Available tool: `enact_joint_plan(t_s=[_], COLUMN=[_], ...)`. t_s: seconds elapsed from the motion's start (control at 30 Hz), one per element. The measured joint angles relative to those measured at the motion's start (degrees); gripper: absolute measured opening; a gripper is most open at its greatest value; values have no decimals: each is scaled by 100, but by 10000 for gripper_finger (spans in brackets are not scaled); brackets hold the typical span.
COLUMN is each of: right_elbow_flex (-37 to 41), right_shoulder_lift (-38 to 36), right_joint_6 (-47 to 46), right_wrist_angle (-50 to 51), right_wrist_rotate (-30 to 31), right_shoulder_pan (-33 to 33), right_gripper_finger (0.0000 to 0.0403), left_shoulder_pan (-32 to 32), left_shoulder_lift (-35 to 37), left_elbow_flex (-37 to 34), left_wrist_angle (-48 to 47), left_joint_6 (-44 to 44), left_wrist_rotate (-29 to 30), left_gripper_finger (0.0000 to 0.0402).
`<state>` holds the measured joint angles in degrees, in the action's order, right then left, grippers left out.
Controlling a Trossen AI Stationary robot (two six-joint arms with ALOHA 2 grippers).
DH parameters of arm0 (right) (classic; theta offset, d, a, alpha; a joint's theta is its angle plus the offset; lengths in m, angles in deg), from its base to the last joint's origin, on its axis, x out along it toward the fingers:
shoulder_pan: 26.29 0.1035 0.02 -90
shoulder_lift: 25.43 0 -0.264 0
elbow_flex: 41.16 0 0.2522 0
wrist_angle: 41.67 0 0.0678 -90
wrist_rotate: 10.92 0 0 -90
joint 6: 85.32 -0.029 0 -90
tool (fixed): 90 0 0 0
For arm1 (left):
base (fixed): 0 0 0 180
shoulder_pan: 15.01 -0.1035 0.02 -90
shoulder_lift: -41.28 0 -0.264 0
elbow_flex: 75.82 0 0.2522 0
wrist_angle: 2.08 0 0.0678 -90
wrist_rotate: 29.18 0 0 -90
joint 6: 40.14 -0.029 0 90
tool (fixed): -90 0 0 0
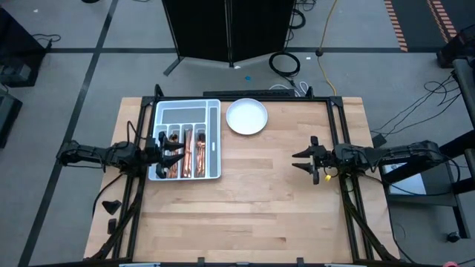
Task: Sort silverware
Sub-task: Return to Home Position
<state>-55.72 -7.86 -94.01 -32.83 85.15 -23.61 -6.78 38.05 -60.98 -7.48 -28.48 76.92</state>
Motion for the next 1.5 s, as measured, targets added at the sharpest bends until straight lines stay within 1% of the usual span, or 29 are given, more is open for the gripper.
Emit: enact_joint_plan(t_s=[0.17,0.33,0.47,0.67,0.87,1.5], right_elbow_flex=[-7,-7,-7,-7,-7,-7], right_shoulder_lift=[-189,-141,-52,60,60,60], right_joint_6=[242,538,441,54,49,40], right_wrist_angle=[291,296,298,299,301,303], right_wrist_rotate=[-17,-37,-37,-21,-18,-13], right_shoulder_pan=[0,0,0,0,0,0], right_gripper_finger=[155,155,155,155,155,155], left_shoulder_pan=[0,0,0,0,0,0], left_shoulder_lift=[0,-5,-2,-2,-2,-2], left_elbow_flex=[0,7,13,13,13,13], left_wrist_angle=[-197,-645,-676,-688,-695,-703], left_joint_6=[-46,-15,-10,-203,-156,-160], left_wrist_rotate=[34,355,393,391,503,520], left_gripper_finger=[200,200,200,200,200,200])
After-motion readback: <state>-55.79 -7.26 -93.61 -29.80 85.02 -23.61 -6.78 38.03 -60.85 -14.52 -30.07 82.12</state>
